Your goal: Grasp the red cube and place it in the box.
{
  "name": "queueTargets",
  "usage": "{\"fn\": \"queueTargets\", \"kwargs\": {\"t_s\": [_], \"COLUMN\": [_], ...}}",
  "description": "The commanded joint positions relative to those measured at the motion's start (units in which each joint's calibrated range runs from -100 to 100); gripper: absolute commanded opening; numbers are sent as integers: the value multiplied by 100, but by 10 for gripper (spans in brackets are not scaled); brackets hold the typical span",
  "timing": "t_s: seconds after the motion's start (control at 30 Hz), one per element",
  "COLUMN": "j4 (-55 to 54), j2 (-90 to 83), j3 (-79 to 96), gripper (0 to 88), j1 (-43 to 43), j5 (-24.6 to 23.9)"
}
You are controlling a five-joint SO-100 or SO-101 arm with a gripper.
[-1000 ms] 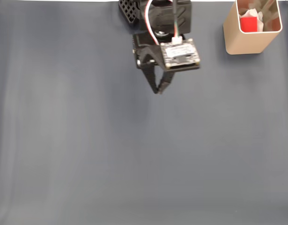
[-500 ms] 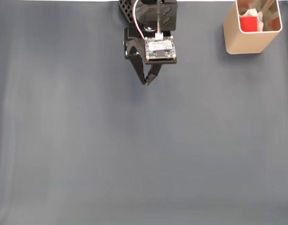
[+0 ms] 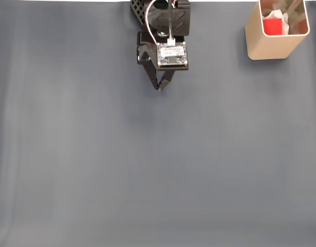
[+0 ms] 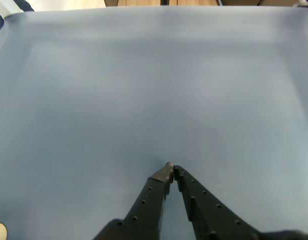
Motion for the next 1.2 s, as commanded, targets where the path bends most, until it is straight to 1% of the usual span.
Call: {"fn": "queueTargets", "kwargs": {"t_s": [0.0, 0.23, 0.43, 0.5, 0.63, 1.03, 1.17], "j4": [14, 400, 1188, 1302, 1680, 2616, 2624], "j2": [-186, -541, -723, -723, -723, -723, -723], "j3": [154, 719, 729, 729, 729, 729, 729], "gripper": [3, 3, 3, 3, 3, 3, 2], "j1": [17, 3, -224, -239, -210, -196, -153], "j5": [44, 49, -63, -98, -5, -49, -122]}}
